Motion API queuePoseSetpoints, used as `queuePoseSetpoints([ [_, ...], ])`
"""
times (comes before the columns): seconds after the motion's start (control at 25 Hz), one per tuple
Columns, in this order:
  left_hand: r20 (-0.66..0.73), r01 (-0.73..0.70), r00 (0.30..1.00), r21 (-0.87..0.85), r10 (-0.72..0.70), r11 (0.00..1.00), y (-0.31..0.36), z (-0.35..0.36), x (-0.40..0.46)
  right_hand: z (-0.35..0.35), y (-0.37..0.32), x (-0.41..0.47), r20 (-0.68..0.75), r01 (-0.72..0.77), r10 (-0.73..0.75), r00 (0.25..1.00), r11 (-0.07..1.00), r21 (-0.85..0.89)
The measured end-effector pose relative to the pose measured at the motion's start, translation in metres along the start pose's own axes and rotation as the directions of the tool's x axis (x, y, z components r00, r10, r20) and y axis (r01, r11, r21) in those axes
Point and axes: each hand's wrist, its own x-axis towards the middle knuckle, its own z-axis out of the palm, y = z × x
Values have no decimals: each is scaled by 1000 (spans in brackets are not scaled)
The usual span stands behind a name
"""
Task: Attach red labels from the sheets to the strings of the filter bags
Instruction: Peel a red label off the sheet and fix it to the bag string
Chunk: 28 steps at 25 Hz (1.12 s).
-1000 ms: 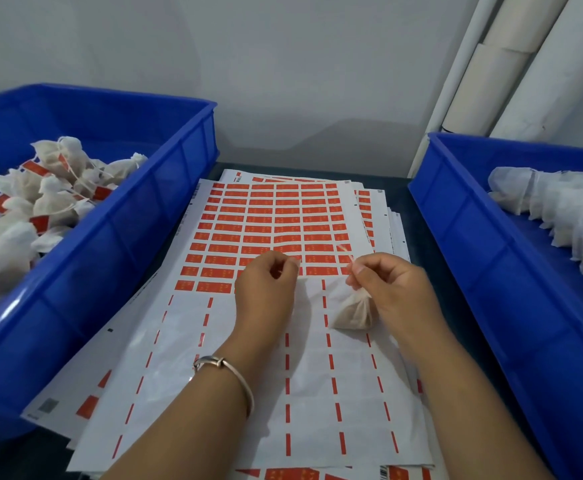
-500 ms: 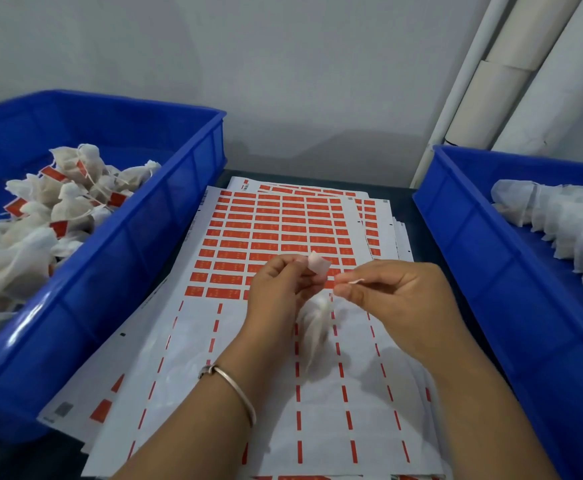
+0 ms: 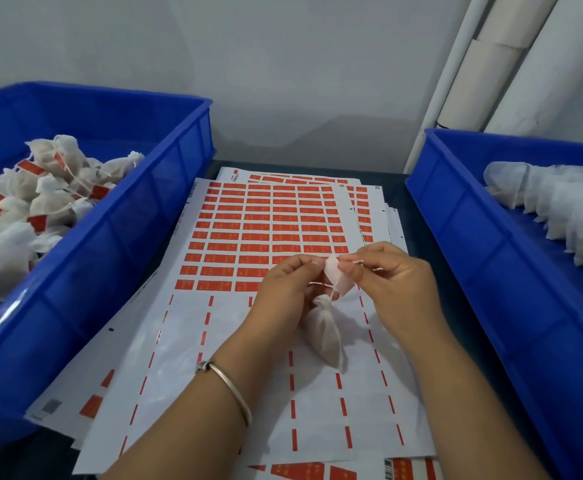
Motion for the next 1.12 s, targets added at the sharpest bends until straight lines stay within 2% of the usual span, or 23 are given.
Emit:
queuePoseSetpoints([
  [0.2,62,32,998,-18,-31,999,0,-1,-1,-1,6,1,-12,-73,74,997,995,70],
  [0.64,192,63,980,-77,-47,995,0,-3,-4,-4,10,4,-34,-127,132,991,985,115],
  [0.88,195,43,980,23,-46,999,2,-4,-5,-5,10,3,-26,-136,141,990,983,123],
  [1.12,189,85,979,-29,-78,996,1,-3,-6,-5,9,2,-14,-157,161,987,975,158],
])
